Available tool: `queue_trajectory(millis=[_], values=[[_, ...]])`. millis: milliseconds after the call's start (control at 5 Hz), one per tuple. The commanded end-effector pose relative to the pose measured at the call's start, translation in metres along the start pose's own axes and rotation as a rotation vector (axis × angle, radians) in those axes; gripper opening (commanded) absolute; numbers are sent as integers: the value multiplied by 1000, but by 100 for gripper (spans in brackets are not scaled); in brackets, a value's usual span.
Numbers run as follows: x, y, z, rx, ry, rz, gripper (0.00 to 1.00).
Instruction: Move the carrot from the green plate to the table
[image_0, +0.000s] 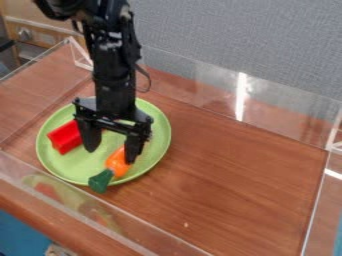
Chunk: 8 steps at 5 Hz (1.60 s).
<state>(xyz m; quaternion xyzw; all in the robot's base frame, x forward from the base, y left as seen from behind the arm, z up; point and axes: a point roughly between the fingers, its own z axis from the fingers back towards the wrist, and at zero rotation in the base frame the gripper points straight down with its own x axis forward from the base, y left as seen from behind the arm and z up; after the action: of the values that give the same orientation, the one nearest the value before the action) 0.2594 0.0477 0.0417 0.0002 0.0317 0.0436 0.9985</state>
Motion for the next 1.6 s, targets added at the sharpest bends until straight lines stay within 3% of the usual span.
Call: queue_trajectory(millis=[0, 200, 400, 600, 800, 1000, 1400], values=[[9, 6, -3, -2, -42, -15, 100], [15, 1, -1, 0, -43, -83, 0], [18, -5, 7, 0, -51, -147, 0], [18, -12, 23, 1, -78, -190, 0], [6, -22, 30, -4, -106, -164, 0], [-4, -30, 29, -14, -109, -138, 0], [16, -17, 8, -21, -104, -32, 0]])
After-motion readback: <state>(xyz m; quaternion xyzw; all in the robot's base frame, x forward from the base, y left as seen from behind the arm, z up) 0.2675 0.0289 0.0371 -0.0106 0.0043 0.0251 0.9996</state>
